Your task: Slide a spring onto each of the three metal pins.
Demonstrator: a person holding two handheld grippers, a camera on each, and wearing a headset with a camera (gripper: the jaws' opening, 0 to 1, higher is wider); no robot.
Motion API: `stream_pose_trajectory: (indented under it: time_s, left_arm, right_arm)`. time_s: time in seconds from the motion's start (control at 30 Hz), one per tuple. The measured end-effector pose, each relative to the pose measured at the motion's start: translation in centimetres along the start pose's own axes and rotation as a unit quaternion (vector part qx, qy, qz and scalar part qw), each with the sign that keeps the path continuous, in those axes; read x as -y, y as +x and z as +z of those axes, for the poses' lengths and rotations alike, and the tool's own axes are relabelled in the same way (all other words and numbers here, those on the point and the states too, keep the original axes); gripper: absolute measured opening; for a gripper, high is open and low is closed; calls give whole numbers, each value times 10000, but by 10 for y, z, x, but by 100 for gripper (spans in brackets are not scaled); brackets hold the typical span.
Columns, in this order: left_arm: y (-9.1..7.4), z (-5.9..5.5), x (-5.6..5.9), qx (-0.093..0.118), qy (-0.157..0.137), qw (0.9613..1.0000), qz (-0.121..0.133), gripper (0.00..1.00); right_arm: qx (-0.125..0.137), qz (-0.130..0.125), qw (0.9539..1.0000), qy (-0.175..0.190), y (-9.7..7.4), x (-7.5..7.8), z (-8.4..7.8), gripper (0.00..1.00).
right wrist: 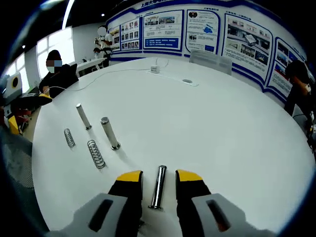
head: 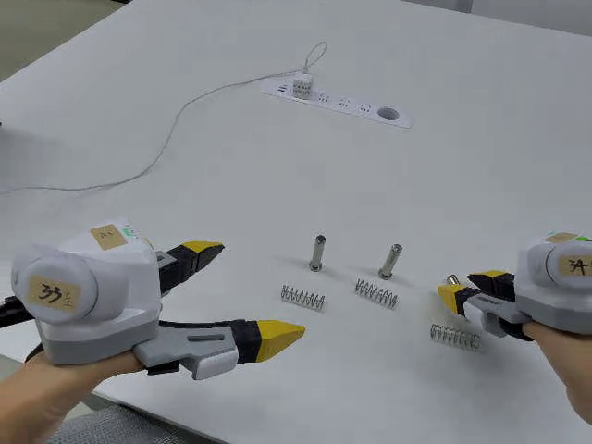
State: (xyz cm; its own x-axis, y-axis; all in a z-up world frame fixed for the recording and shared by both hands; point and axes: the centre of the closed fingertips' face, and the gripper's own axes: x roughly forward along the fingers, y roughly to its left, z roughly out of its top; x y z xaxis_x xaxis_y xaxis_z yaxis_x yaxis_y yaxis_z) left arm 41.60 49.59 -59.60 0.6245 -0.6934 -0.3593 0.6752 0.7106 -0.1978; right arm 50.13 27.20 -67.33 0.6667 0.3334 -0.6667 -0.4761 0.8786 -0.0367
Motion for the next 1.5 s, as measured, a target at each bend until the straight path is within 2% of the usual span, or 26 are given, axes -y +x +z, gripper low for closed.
stream_pose_trajectory:
  time_s: [0.2,0.37,0.9,1.3,1.5]
  left_arm:
    - [2,-5,2,-127,100,9999,-22,86]
    - [2,-8,2,-186,131,9997,-32,85]
    - [3,-8,3,-203,223,9995,-38,85]
    - [3,-10,2,-240,265,9994,-40,84]
    - [4,-13,4,-322,328,9989,-77,84]
  right_arm:
    - [-154,-20,9998,158,5,5,-3,22]
    - [-217,13,9997,132,5,4,-4,18]
    - [-522,150,9982,252,9,3,-2,10]
    - [-531,133,9984,165,8,-1,-2,8]
    - [-315,135,9993,179,4,0,2,8]
